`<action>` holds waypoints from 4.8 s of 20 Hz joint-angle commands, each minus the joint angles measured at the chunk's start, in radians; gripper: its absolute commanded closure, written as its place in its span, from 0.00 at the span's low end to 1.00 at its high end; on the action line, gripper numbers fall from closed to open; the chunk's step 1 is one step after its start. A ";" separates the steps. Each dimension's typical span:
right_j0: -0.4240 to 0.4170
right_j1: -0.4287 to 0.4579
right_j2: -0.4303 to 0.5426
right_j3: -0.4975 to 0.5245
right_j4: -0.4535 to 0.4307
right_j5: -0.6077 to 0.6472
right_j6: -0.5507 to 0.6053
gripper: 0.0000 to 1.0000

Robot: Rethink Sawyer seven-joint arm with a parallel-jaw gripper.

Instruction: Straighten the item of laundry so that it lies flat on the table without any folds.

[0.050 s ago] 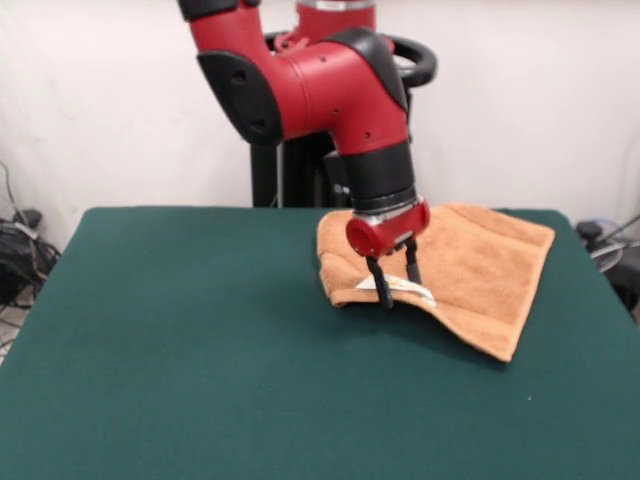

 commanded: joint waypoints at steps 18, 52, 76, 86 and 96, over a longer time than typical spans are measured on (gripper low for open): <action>0.023 0.095 -0.013 -0.112 -0.038 -0.002 0.063 1.00; -0.059 -0.007 0.120 -0.001 0.043 -0.383 0.199 1.00; 0.133 0.094 -0.121 -0.124 0.067 -0.253 0.117 1.00; 0.160 0.087 -0.145 -0.130 0.077 -0.236 0.108 0.00; 0.136 0.029 -0.108 -0.092 0.065 -0.124 0.095 0.00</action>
